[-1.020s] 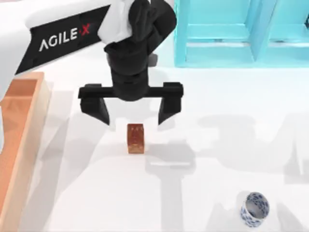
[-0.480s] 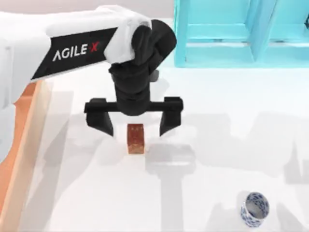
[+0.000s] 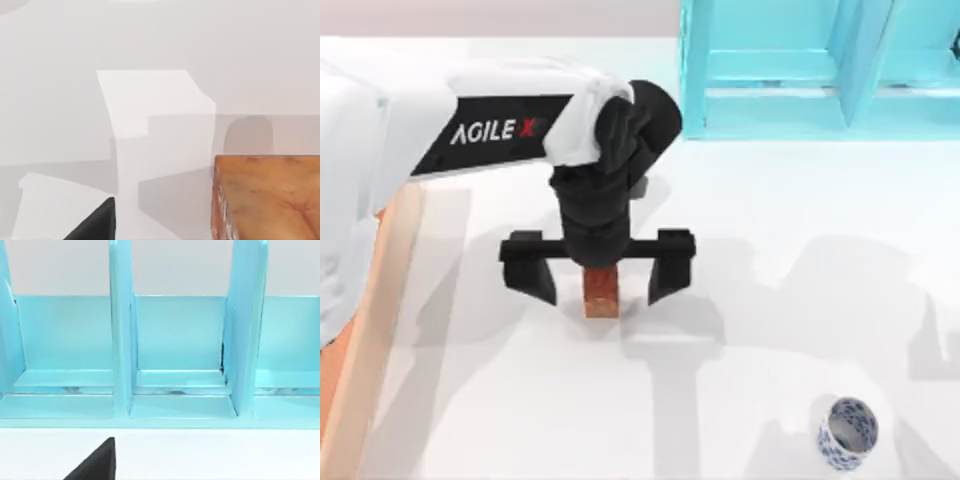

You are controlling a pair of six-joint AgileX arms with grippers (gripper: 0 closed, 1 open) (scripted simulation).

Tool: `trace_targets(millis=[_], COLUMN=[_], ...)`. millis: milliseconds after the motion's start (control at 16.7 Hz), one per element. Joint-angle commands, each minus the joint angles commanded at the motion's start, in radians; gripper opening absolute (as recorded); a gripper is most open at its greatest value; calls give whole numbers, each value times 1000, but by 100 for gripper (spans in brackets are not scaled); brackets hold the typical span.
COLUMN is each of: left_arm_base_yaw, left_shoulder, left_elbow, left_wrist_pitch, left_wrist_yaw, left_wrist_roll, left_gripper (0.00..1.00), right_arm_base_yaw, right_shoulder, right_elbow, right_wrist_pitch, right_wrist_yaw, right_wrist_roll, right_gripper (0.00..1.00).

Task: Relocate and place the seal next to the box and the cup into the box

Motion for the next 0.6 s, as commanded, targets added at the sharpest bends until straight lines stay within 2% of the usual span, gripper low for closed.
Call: trace_targets(millis=[600], left_arm_base_yaw=[0], left_shoulder=[0], left_elbow=[0], left_wrist_pitch=[0], left_wrist_yaw=[0], left_wrist_roll=[0], left_gripper=[25], right_arm_base_yaw=[0], right_shoulder=[0], right_elbow=[0], right_wrist_pitch=[0], right_wrist_yaw=[0], right_wrist_roll=[0], right_gripper=[100])
